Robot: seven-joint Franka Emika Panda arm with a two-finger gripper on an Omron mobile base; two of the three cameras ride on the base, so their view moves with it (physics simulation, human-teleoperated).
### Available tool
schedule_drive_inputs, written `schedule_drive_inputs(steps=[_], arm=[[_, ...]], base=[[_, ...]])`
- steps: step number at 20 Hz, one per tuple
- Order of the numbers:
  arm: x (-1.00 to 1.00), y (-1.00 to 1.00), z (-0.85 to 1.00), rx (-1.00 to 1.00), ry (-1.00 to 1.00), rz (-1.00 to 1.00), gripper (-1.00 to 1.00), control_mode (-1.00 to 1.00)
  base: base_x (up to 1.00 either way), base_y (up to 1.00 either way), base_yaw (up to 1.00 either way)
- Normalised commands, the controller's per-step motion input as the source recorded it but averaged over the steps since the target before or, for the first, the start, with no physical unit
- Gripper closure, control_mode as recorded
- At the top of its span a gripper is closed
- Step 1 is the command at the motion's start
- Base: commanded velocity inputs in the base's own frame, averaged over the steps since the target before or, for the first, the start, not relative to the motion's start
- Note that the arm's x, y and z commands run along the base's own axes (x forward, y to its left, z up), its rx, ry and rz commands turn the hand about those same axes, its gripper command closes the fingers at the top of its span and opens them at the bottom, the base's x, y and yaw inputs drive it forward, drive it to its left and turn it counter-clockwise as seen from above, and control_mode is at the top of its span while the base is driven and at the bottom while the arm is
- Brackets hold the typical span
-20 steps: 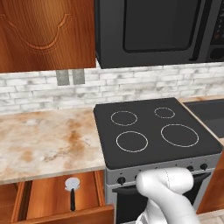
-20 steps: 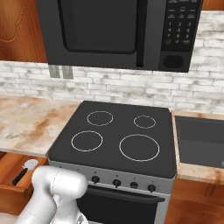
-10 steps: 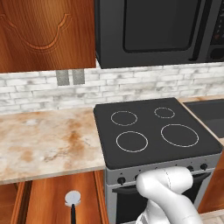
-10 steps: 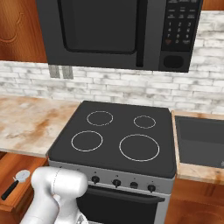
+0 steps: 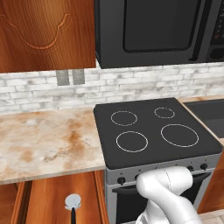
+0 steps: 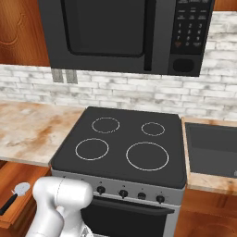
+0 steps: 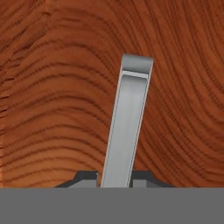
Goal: Take the pizza cutter from the drawer on the left and place it on the dining counter for cutting.
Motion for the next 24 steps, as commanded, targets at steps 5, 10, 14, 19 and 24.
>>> schedule_drive_inputs(steps=[5, 10, 14, 19, 24], arm=[[0.0, 0.0, 0.0, 0.0, 0.0, 0.0, 1.0, -1.0], [0.0, 0.0, 0.0, 0.0, 0.0, 0.0, -1.0, -1.0], [0.0, 0.0, 0.0, 0.0, 0.0, 0.0, -1.0, -1.0], [-0.03, 0.0, 0.0, 0.0, 0.0, 0.0, -1.0, -1.0], [-0.13, 0.0, 0.0, 0.0, 0.03, 0.0, -1.0, -1.0]], base=[[0.0, 0.0, 0.0], [0.0, 0.0, 0.0], [0.0, 0.0, 0.0], [0.0, 0.0, 0.0], [0.0, 0.0, 0.0]])
